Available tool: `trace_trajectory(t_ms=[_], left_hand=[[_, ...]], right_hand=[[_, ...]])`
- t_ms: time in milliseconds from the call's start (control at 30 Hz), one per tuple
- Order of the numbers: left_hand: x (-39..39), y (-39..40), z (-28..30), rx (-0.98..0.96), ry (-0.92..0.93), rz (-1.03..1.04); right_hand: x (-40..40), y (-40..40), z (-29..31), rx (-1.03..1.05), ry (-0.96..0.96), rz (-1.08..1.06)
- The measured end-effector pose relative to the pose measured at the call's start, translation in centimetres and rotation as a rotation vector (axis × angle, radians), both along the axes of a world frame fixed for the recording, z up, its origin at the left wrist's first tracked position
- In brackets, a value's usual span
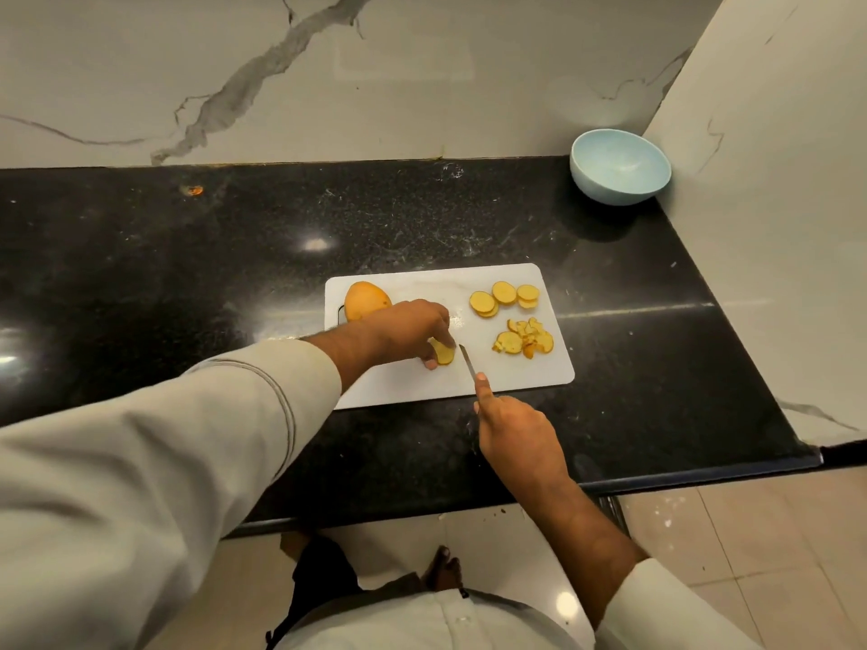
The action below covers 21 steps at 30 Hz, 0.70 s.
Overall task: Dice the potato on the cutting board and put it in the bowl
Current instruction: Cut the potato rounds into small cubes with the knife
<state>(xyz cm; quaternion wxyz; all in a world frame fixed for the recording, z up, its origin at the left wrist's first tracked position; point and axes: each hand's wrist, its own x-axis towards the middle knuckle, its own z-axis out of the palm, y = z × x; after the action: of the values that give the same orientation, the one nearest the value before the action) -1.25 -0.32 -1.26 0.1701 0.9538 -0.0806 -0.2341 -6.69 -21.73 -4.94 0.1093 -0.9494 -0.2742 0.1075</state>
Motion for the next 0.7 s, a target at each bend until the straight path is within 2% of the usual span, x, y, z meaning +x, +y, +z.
trace_trajectory(t_ms=[133,267,400,567,700], left_hand=[[-0.3,-0.5,-0.7,-0.039,-0.021,0.189],[-2.1,-2.5,-2.6,-0.068,-0.138,0.537],[-3.7,-4.5,-4.2,-0.217,-0.238,0.837],[-4.3,-4.5,-4.1,-0.275,-0.239,0.791],[-3.8,-1.9,-3.2,-0.244,-0.139,0.657]], right_hand=[[0.3,-0.2,0.1,0.019,-0.006,-0.017],[0.6,0.3,0.2,-0.017,0.012,-0.036],[0.6,1.5,-0.1,-0.036,0.030,-0.053],[0.6,2.0,-0.6,-0.055,0.045,-0.078],[0.7,2.0,-0.6,-0.066,0.072,-0.082]])
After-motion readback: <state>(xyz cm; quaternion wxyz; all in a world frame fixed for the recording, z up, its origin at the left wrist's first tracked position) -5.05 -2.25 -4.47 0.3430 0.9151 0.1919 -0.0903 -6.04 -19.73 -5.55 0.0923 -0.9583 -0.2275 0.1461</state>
